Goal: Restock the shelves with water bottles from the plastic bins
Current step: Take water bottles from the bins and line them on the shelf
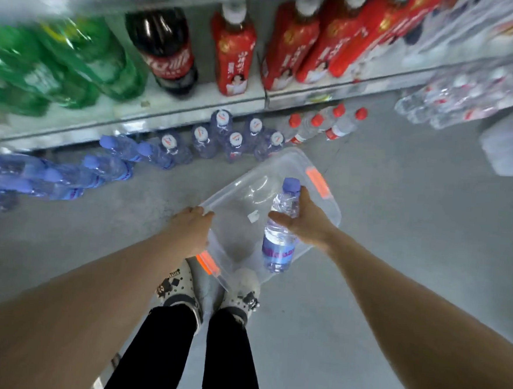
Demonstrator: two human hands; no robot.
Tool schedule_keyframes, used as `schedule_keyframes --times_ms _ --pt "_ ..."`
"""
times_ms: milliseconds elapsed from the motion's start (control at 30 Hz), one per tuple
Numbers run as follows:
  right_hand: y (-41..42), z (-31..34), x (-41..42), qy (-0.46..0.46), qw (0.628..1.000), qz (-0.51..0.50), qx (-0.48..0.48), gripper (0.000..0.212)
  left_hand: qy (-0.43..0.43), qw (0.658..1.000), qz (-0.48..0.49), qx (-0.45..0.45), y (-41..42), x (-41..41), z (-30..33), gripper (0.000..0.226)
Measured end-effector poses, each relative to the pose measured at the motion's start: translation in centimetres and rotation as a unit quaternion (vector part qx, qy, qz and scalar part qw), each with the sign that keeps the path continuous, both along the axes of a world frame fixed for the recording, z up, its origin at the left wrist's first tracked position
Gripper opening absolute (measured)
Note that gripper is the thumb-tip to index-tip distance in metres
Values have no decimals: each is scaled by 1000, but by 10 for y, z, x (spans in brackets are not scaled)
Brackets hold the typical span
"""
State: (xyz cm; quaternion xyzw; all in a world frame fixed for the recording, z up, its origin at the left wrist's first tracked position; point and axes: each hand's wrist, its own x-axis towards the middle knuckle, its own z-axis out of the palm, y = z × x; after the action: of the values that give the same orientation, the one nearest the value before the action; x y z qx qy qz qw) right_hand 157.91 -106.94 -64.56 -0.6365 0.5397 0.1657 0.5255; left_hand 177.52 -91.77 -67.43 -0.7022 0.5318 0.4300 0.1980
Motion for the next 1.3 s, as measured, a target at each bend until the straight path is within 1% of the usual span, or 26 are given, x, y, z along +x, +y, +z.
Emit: schedule_keyframes --times_ms 100,200,267,300,367,433,500,567,600,633,667,733,833,933,1033,1100,1200,1267,1300 --pt "-18 112 7 -87 995 -45 11 59 78 997 27 11 -11 2 104 77" --pt "-29 230 25 -149 988 -28 41 68 166 982 88 -11 -12 2 208 90" --pt "-34 306 40 -177 984 0 33 69 227 963 137 -48 -14 4 277 95" --pt "-36 343 49 -188 982 14 25 65 260 949 163 -71 -15 6 311 94" --pt "-35 415 67 -212 976 37 -3 64 323 912 218 -130 -14 8 380 76" --pt "-31 478 87 -242 967 57 -48 66 356 875 258 -204 -10 12 443 64" --pt "-26 531 110 -283 951 77 -98 57 359 842 296 -273 -5 22 495 56" --pt "-13 581 135 -320 932 89 -146 35 348 815 325 -329 3 36 536 49" --pt "-6 605 147 -346 919 89 -169 26 335 808 333 -353 9 43 554 47" --pt "1 628 162 -360 906 80 -206 26 319 800 338 -379 15 51 570 47" --pt "9 651 176 -370 891 69 -252 30 298 797 341 -399 21 59 587 48" --pt "21 689 203 -370 865 75 -330 35 264 780 354 -443 35 76 617 57" --pt "42 738 243 -391 833 111 -376 31 214 762 350 -501 55 110 658 64" --pt "64 782 283 -432 806 131 -383 24 169 743 348 -546 76 151 704 72" --pt "82 827 334 -461 771 149 -413 24 135 721 335 -591 101 196 752 70" --pt "97 864 369 -483 750 164 -420 30 115 707 328 -616 119 229 783 64" --pt "124 924 417 -510 734 158 -419 49 73 691 309 -649 149 281 836 60" --pt "139 958 449 -537 724 153 -405 50 40 678 303 -669 167 318 870 61" --pt "145 970 465 -541 715 149 -416 48 29 669 303 -678 177 337 887 62"
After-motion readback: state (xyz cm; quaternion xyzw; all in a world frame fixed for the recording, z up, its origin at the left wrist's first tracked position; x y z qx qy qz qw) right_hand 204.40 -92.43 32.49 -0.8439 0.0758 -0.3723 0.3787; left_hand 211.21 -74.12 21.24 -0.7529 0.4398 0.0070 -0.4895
